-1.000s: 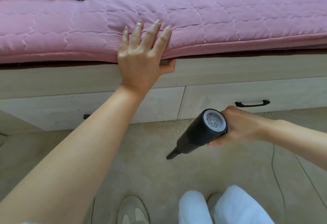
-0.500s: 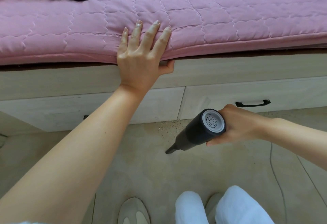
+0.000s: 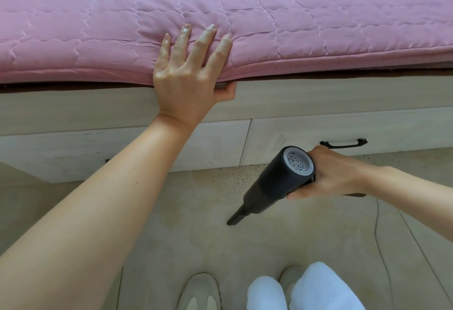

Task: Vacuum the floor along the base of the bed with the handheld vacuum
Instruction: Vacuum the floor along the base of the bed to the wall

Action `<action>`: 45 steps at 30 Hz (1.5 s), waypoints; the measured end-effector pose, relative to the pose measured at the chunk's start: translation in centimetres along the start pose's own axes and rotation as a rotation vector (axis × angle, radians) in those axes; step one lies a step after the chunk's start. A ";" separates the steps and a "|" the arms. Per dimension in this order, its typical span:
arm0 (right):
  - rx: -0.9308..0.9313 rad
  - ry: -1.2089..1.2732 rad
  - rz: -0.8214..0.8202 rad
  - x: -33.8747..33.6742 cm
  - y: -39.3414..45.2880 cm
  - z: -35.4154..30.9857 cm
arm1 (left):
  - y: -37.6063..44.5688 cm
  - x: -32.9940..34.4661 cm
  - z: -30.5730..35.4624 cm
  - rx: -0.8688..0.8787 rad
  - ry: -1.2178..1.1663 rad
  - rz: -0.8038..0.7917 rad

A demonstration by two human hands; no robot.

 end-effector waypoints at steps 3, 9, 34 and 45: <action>-0.005 -0.008 0.031 0.0 0.3 -0.4 | -0.1 -0.1 0.2 0.004 -0.003 0.006; -0.010 -0.118 0.083 0.4 1.2 -0.9 | -0.1 0.2 0.1 -0.005 -0.003 -0.012; -0.132 -0.316 0.220 1.1 5.0 -2.1 | 0.2 0.0 0.1 -0.027 -0.024 -0.018; -0.154 -0.357 0.218 2.2 5.2 -2.3 | 0.1 0.1 0.0 -0.026 -0.019 -0.020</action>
Point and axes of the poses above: each hand's wrist, its own y-axis towards the middle knuckle, its own x-axis out of the palm, z = x × y, the point moved 10 cm from there along y, towards the middle knuckle, and after that the axes turned 10 degrees about y, right-handed, at the moved point
